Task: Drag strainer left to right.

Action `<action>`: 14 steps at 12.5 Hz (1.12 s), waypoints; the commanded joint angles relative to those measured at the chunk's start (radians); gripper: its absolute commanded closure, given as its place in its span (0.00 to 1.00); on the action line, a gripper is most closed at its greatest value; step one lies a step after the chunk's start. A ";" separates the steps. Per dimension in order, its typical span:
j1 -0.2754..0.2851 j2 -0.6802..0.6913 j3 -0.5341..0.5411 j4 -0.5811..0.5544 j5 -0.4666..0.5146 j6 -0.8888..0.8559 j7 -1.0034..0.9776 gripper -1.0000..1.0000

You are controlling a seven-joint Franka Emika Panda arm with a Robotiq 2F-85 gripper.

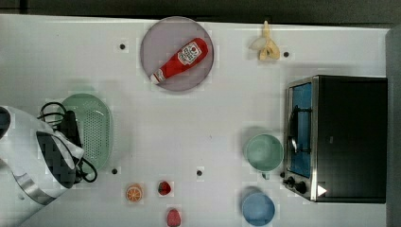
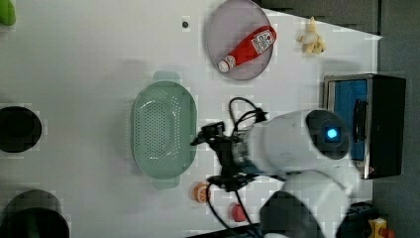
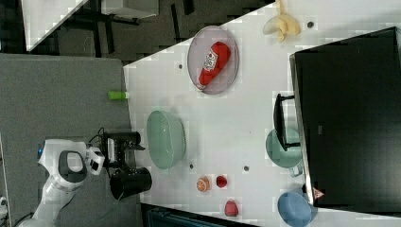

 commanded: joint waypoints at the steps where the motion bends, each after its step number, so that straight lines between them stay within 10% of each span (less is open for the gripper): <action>1: -0.061 0.032 -0.007 -0.061 -0.016 0.210 0.122 0.00; 14: 0.020 0.258 -0.190 -0.174 -0.063 0.615 0.134 0.00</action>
